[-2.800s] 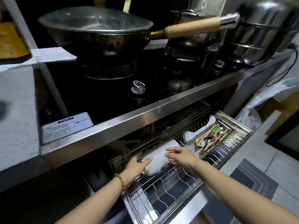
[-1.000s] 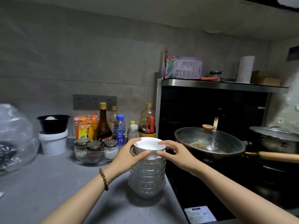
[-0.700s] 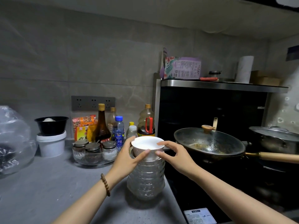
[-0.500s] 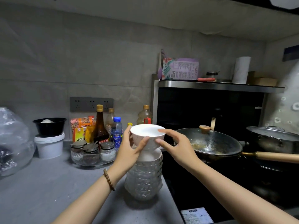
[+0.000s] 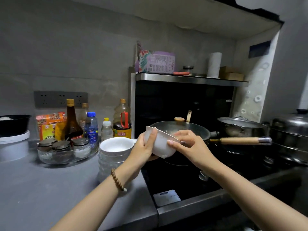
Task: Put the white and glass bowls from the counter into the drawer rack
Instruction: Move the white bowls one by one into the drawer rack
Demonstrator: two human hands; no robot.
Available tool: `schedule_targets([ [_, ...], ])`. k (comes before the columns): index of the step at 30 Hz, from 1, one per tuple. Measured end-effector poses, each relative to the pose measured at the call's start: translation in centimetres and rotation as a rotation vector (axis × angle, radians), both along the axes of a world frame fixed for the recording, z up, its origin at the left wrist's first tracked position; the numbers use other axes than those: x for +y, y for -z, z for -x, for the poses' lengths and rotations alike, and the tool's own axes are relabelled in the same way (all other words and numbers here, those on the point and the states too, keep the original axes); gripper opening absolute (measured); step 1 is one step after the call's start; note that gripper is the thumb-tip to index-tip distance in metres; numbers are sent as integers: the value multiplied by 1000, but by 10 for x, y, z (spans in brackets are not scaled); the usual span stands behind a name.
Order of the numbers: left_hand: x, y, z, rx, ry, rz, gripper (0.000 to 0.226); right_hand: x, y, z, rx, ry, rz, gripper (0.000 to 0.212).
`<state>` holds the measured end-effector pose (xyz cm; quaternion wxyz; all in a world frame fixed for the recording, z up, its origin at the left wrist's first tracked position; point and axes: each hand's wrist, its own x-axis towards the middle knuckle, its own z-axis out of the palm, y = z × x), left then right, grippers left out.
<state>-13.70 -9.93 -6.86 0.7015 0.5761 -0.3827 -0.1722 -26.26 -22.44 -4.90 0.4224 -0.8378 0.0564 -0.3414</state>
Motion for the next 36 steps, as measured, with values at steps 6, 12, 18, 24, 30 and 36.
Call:
schedule_targets([
  [6,-42,31,63,-47,276,-155,62,-29,42,82,123,-109,-236,25],
  [12,-88,98,115,57,388,-301,62,-65,101,144,187,27,-467,41],
  [18,-113,179,141,122,540,-446,53,-87,170,182,397,94,-555,41],
  [24,-118,257,136,283,486,-594,69,-101,236,183,578,72,-679,19],
  [30,-121,313,109,407,464,-746,75,-111,288,151,696,94,-659,26],
  [36,-141,352,79,408,442,-909,65,-131,333,121,789,97,-711,27],
])
